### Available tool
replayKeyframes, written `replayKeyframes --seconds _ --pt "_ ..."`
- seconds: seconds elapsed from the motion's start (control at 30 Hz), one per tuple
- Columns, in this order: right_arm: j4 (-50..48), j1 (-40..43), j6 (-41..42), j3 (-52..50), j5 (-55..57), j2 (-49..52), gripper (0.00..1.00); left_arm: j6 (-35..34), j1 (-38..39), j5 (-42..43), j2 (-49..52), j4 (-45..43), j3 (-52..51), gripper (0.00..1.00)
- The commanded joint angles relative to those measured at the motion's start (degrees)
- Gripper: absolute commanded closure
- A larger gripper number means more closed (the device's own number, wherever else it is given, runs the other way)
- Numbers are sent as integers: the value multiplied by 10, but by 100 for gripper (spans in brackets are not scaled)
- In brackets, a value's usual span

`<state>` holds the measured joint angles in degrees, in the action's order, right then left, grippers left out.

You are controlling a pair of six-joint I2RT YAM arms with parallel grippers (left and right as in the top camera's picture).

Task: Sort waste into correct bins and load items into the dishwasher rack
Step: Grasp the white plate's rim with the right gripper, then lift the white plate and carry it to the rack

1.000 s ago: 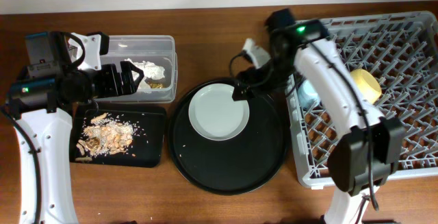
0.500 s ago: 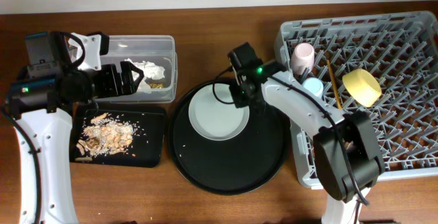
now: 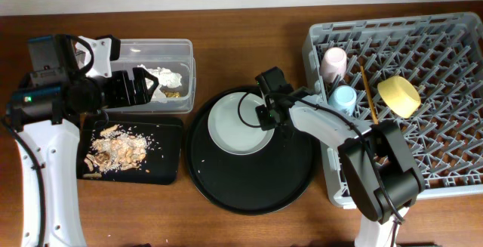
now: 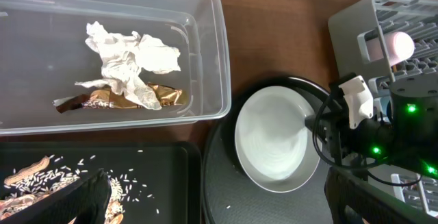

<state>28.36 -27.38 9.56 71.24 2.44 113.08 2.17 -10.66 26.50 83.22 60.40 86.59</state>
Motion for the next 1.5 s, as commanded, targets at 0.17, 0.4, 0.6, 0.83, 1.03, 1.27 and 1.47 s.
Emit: replayKeyframes --seconds 0.17,0.4,0.6,0.83,1.03,1.27,1.47 --pt "11 1 -3 9 -2 -25 96 5 -3 0 -6 -1 9 1" --pt "109 1 -49 72 105 -169 96 5 -3 0 -6 -1 9 1" --pt "132 1 -112 76 374 -311 96 5 -3 0 -6 -1 9 1" --pt "97 31 -534 76 493 -363 96 5 -3 0 -6 -1 9 1" --pt "48 138 -539 76 492 -336 96 5 -3 0 -6 -1 9 1" --pt "33 215 -519 76 458 -264 96 5 -3 0 -6 -1 9 1" --pt "-10 222 -495 76 490 -187 96 5 -3 0 -6 -1 9 1"
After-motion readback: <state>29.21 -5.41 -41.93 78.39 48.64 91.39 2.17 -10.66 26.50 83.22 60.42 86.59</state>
